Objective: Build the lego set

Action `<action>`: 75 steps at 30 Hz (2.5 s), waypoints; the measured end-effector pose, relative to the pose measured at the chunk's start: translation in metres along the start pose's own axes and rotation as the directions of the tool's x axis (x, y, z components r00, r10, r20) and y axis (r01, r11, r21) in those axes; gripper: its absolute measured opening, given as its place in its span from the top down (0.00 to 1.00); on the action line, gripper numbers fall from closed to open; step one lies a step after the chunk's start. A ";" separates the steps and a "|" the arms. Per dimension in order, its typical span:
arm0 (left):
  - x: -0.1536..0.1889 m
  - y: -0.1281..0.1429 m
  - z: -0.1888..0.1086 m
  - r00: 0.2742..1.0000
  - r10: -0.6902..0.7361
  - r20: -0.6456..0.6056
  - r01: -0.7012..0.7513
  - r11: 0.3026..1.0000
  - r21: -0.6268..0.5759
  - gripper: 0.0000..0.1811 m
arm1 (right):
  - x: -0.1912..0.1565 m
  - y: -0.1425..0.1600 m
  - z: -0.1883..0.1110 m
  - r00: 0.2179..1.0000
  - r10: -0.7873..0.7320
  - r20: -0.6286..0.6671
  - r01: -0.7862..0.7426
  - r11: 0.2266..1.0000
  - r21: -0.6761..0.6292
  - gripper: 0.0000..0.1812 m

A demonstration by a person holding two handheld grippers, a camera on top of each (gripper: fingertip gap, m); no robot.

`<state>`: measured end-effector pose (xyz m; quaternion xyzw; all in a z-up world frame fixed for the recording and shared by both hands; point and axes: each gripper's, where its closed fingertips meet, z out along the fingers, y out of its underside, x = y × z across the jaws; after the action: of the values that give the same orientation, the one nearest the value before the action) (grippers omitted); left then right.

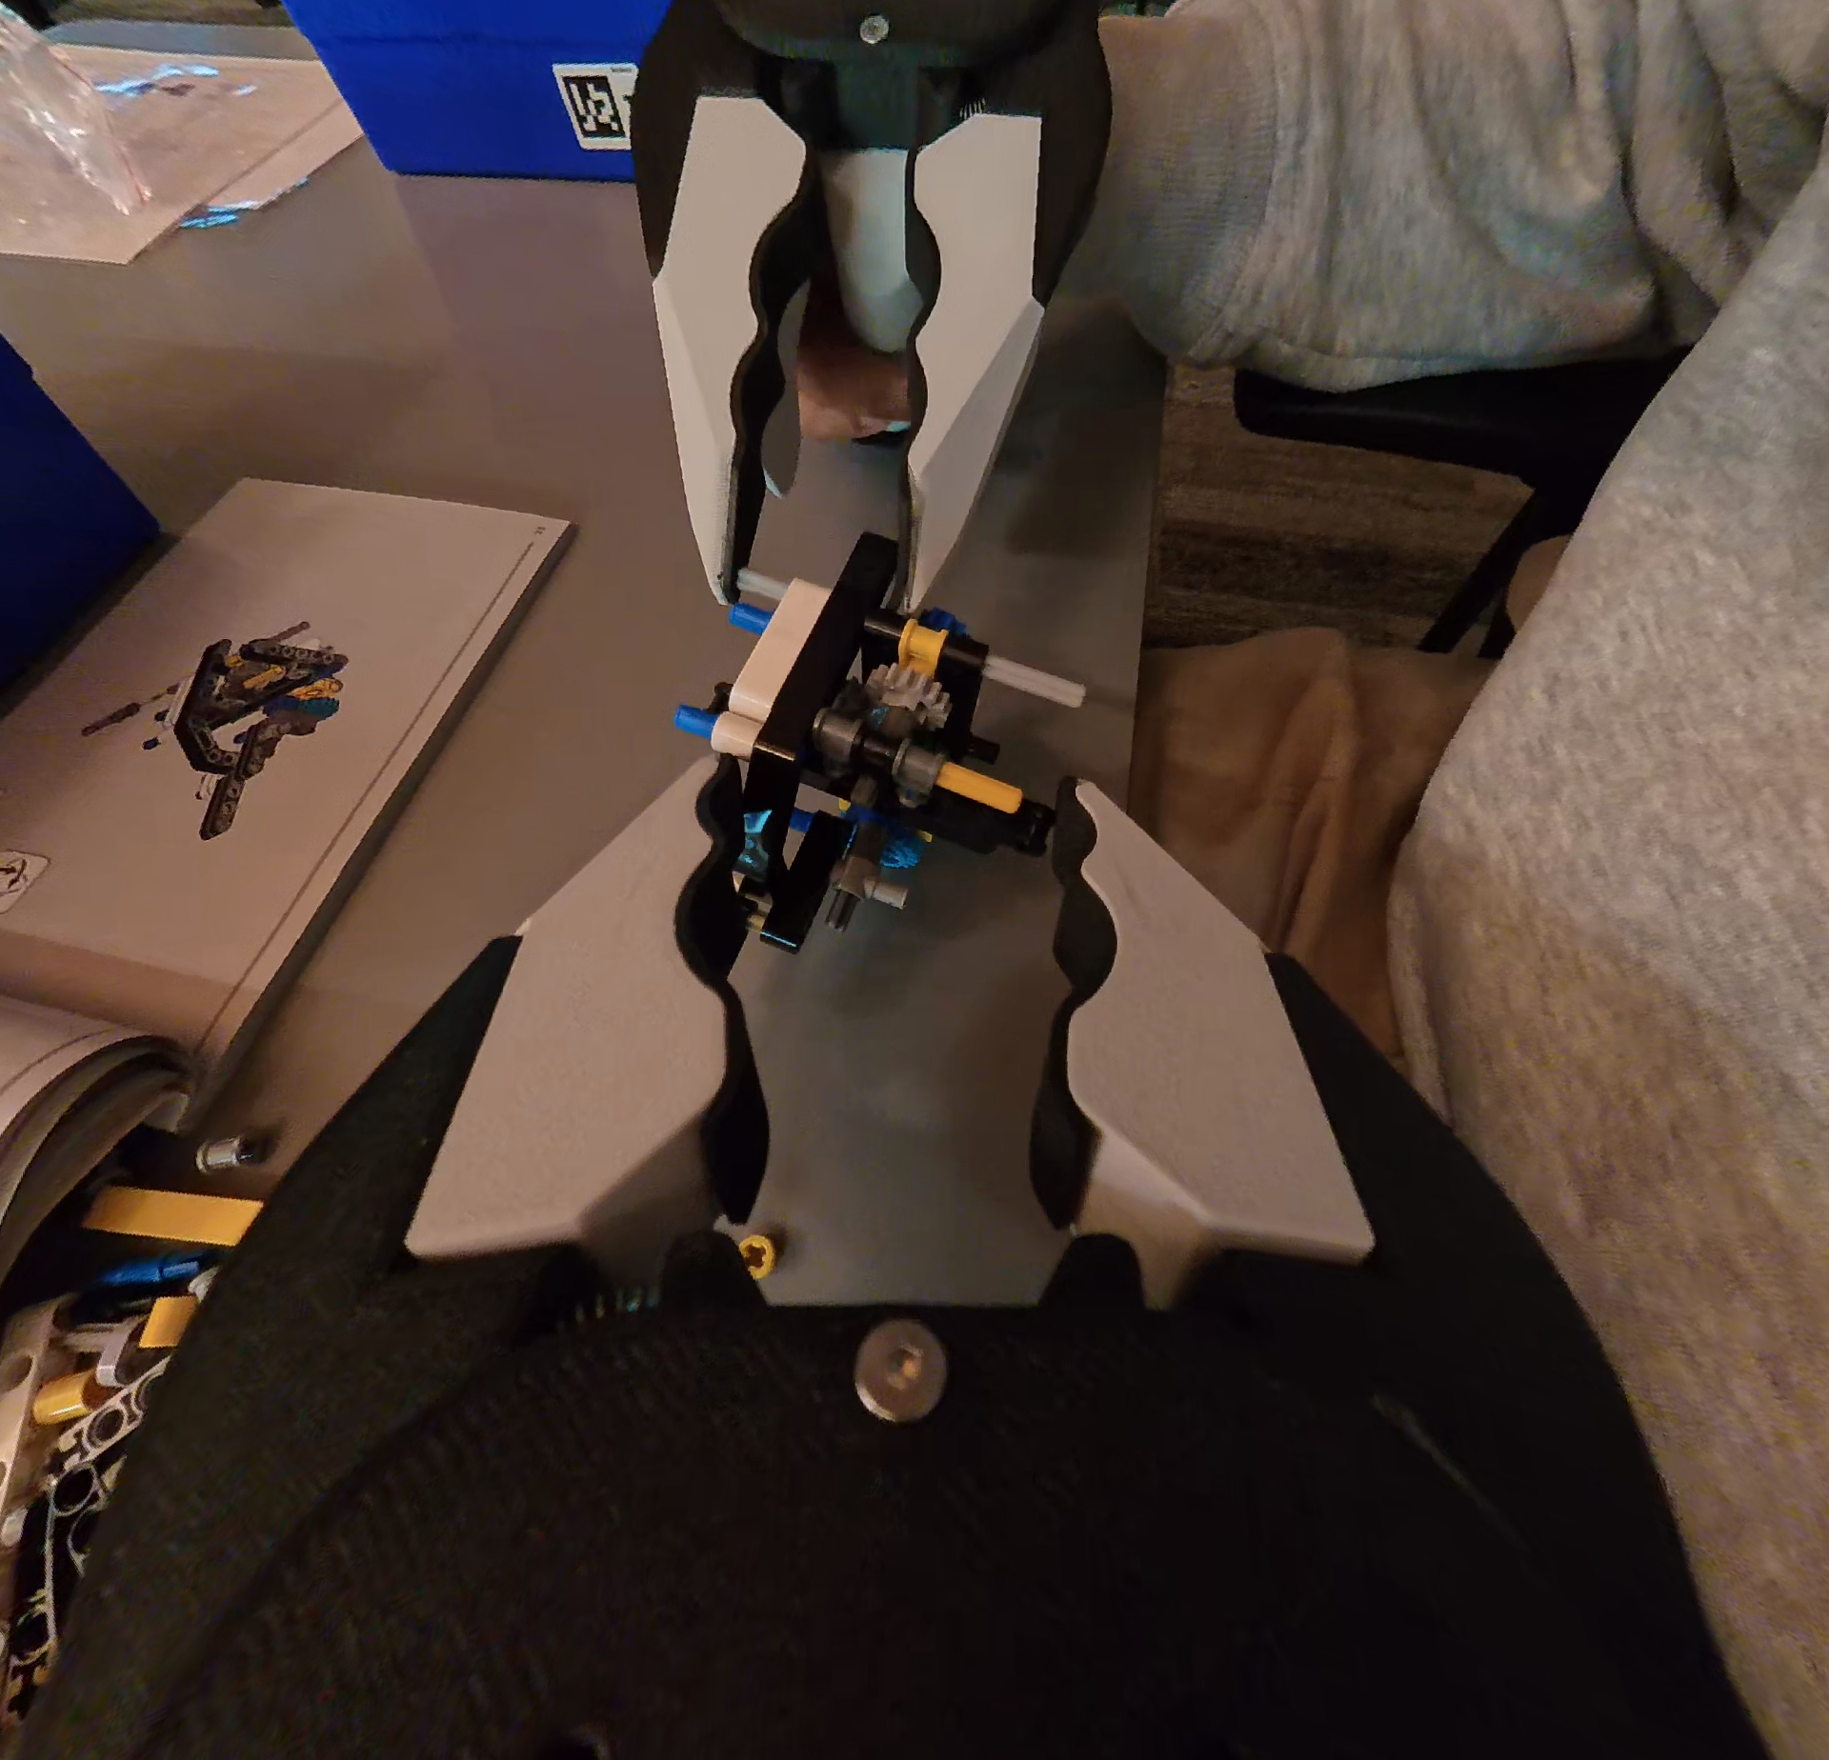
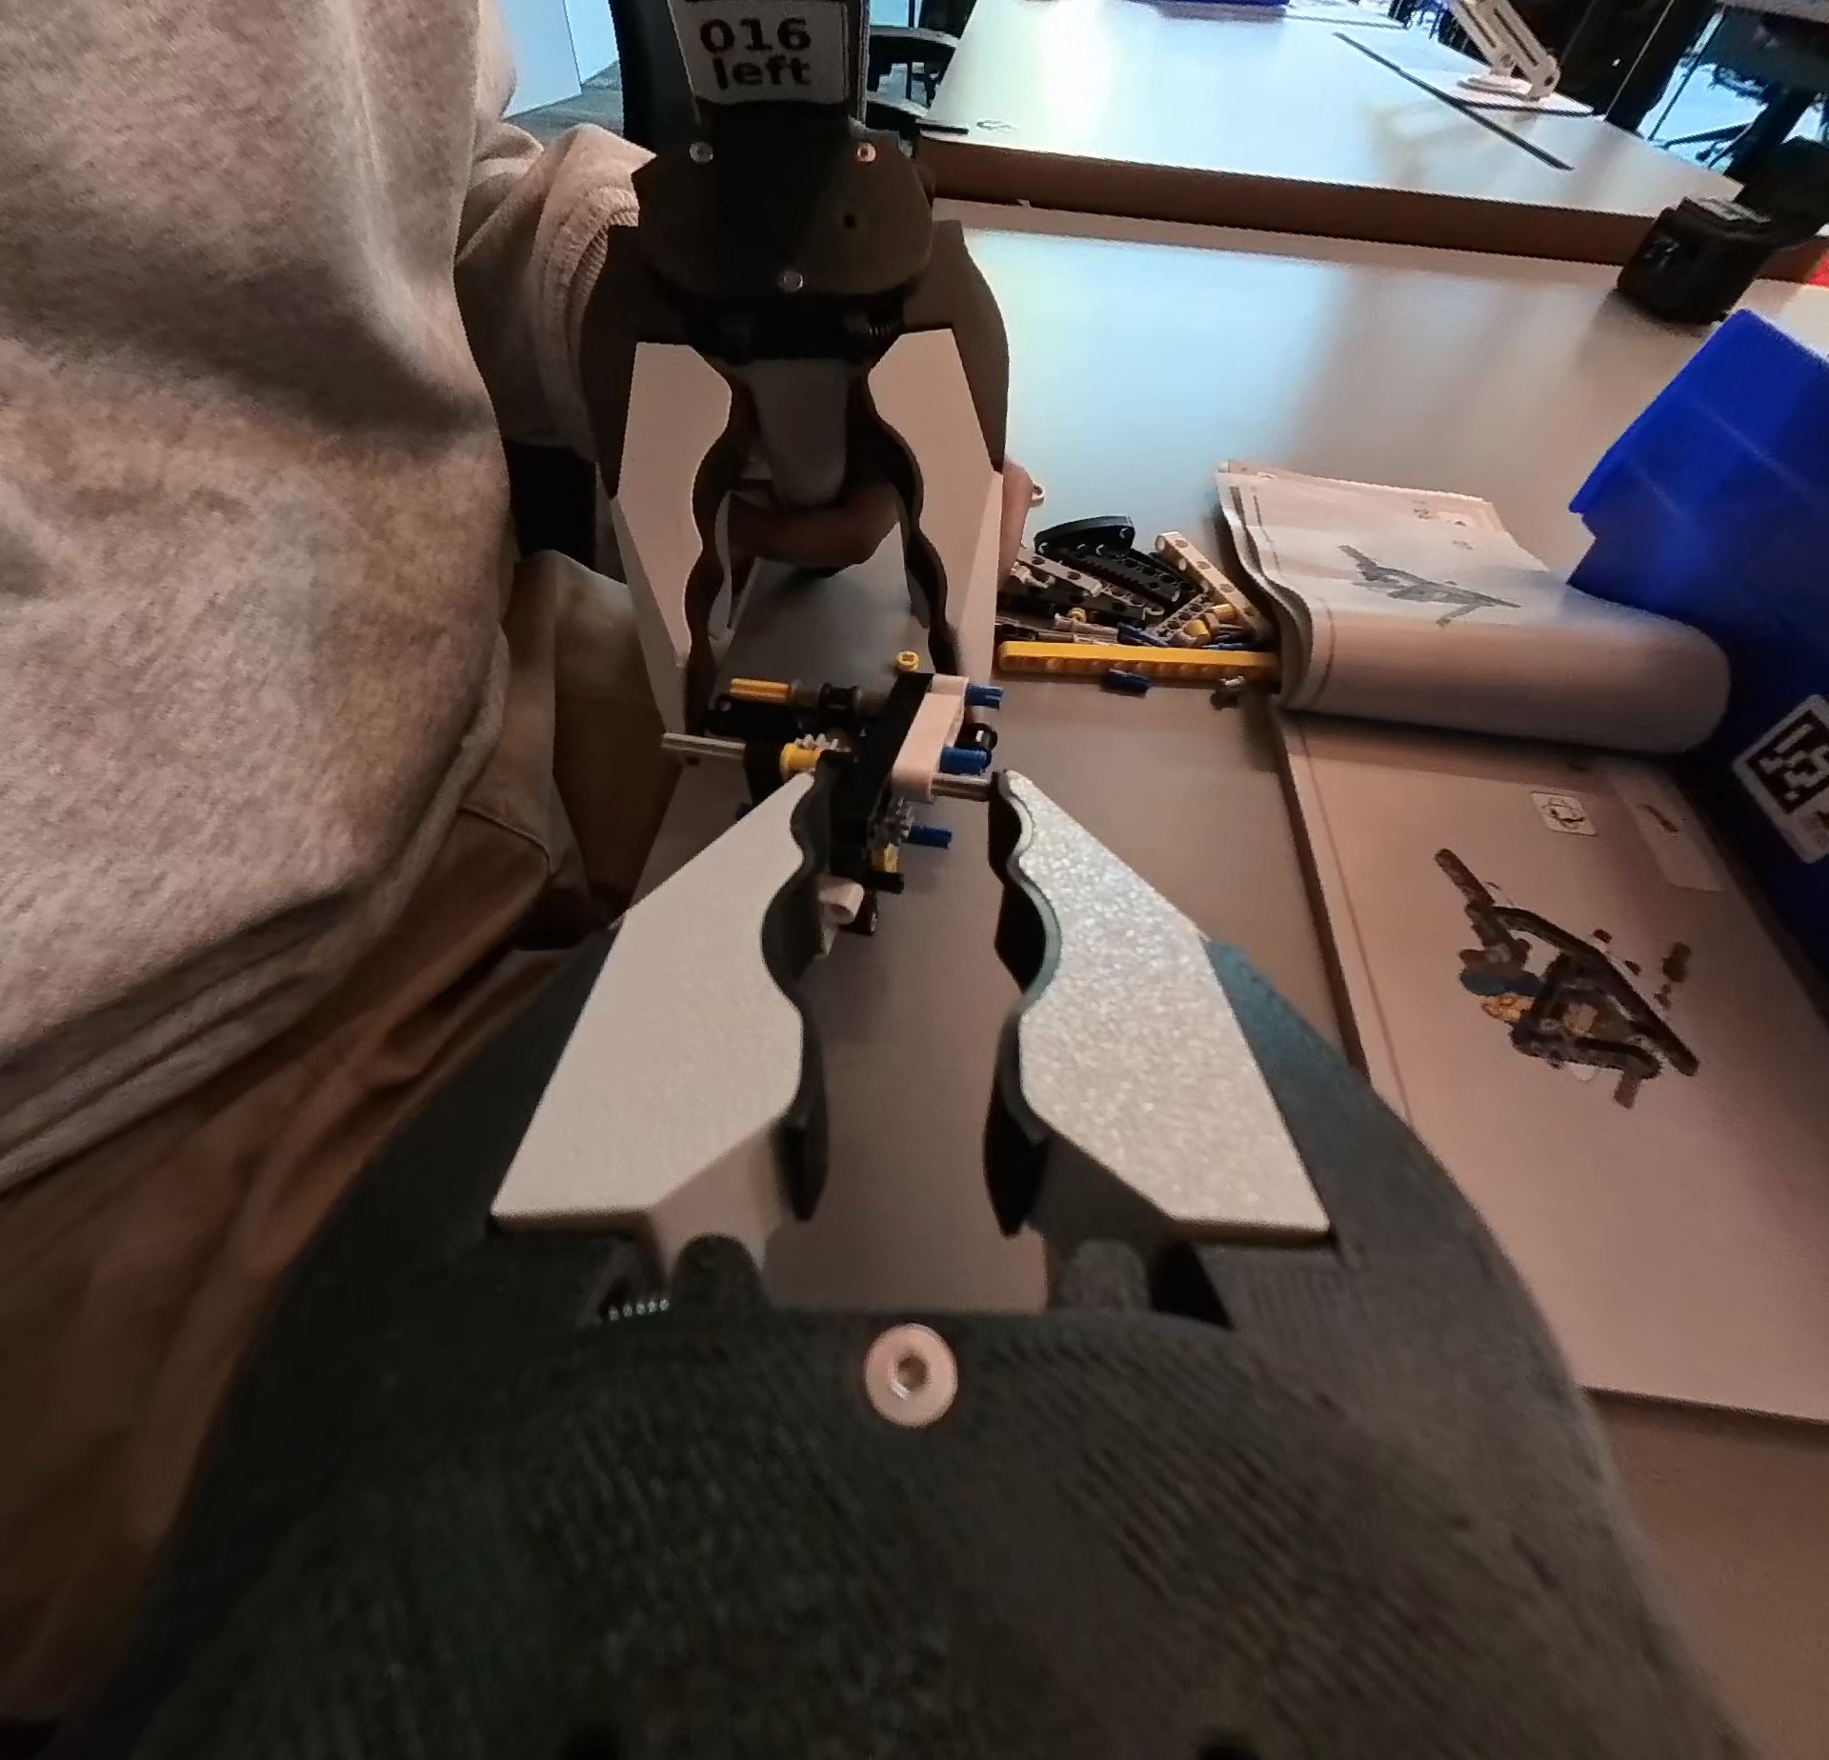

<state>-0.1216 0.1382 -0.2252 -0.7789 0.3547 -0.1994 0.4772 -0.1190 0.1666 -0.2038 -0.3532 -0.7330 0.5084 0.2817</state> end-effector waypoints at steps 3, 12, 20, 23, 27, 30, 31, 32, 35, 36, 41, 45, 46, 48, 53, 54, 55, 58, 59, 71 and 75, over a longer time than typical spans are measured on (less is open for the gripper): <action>0.001 0.000 0.000 1.000 -0.002 0.000 0.002 1.000 0.002 0.66 | -0.001 0.001 0.000 0.999 0.040 0.005 -0.040 0.999 -0.015 0.83; 0.001 -0.002 0.000 0.999 -0.045 -0.009 0.045 0.999 0.009 0.66 | 0.000 0.002 0.000 0.993 0.119 -0.013 -0.120 0.991 -0.059 0.83; 0.002 -0.002 0.001 0.996 -0.077 -0.035 0.078 0.997 0.011 0.66 | 0.000 0.002 0.001 0.976 0.219 -0.006 -0.219 0.972 -0.086 0.84; 0.002 -0.002 0.001 0.997 -0.075 -0.035 0.075 0.997 0.011 0.66 | -0.001 0.003 0.000 0.973 0.230 -0.004 -0.229 0.970 -0.084 0.84; 0.003 -0.002 0.002 0.997 -0.071 -0.035 0.072 0.997 0.011 0.66 | 0.000 0.003 0.000 0.973 0.231 0.000 -0.231 0.970 -0.080 0.84; 0.002 -0.002 0.002 0.996 -0.082 -0.035 0.082 0.997 0.010 0.66 | 0.002 0.001 0.001 0.970 0.242 0.001 -0.241 0.969 -0.047 0.84; 0.001 -0.002 0.001 0.996 -0.083 -0.037 0.084 0.996 0.010 0.66 | 0.002 0.001 0.001 0.970 0.244 0.005 -0.244 0.969 -0.035 0.84; 0.001 -0.002 0.001 0.996 -0.082 -0.037 0.083 0.997 0.009 0.66 | 0.002 0.002 0.001 0.969 0.249 0.004 -0.249 0.968 -0.032 0.84; 0.002 -0.001 0.002 0.998 -0.062 -0.026 0.063 0.998 0.006 0.66 | 0.004 0.006 -0.002 0.968 0.249 -0.028 -0.250 0.967 -0.046 0.77; 0.002 -0.001 0.002 0.998 -0.058 -0.022 0.058 0.998 0.005 0.66 | 0.005 0.005 -0.003 0.970 0.240 -0.045 -0.242 0.970 -0.040 0.73; 0.001 -0.001 0.002 0.997 -0.071 -0.021 0.071 0.997 0.005 0.66 | -0.008 -0.010 -0.007 0.976 0.215 -0.027 -0.214 0.976 0.041 0.52; 0.000 0.000 0.002 0.997 -0.070 -0.011 0.070 0.998 0.004 0.66 | -0.010 -0.008 -0.001 0.977 0.174 -0.122 -0.174 0.985 0.018 0.50; 0.000 0.000 0.002 0.997 -0.070 -0.010 0.070 0.998 0.004 0.66 | -0.012 -0.009 0.001 0.977 0.161 -0.140 -0.161 0.987 0.014 0.52; 0.000 0.000 0.002 0.998 -0.069 -0.009 0.069 0.998 0.003 0.66 | -0.013 -0.007 0.004 0.975 0.134 -0.174 -0.138 0.990 -0.008 0.58; 0.000 0.000 0.003 0.998 -0.061 -0.007 0.061 0.998 0.003 0.66 | -0.006 -0.002 0.005 0.971 0.111 -0.212 -0.120 0.992 -0.029 0.62; 0.000 0.000 0.003 0.998 -0.061 -0.007 0.061 0.998 0.003 0.66 | -0.006 -0.003 0.005 0.971 0.125 -0.202 -0.132 0.991 -0.017 0.63; 0.000 0.000 0.003 0.998 -0.060 -0.007 0.060 0.998 0.003 0.66 | -0.006 -0.003 0.005 0.971 0.145 -0.189 -0.148 0.989 -0.001 0.64; 0.001 0.000 0.003 0.999 -0.047 -0.005 0.047 0.999 0.002 0.66 | -0.006 -0.001 0.006 0.969 0.192 -0.154 -0.191 0.981 0.018 0.66; 0.001 0.000 0.003 0.999 -0.041 -0.002 0.041 0.999 0.002 0.66 | -0.006 0.001 0.007 0.970 0.195 -0.148 -0.195 0.981 0.013 0.67; 0.000 0.001 0.004 1.000 -0.031 0.007 0.031 1.000 -0.001 0.66 | -0.008 0.001 0.009 0.973 0.190 -0.134 -0.190 0.982 0.009 0.73; -0.002 0.001 0.004 0.999 -0.031 0.022 0.031 1.000 -0.002 0.66 | -0.011 0.001 0.009 0.972 0.201 -0.118 -0.201 0.979 0.008 0.78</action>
<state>-0.1206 0.1418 -0.2278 -0.7871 0.3376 -0.1979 0.4768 -0.1196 0.1532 -0.2086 -0.4558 -0.6766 0.5109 0.2710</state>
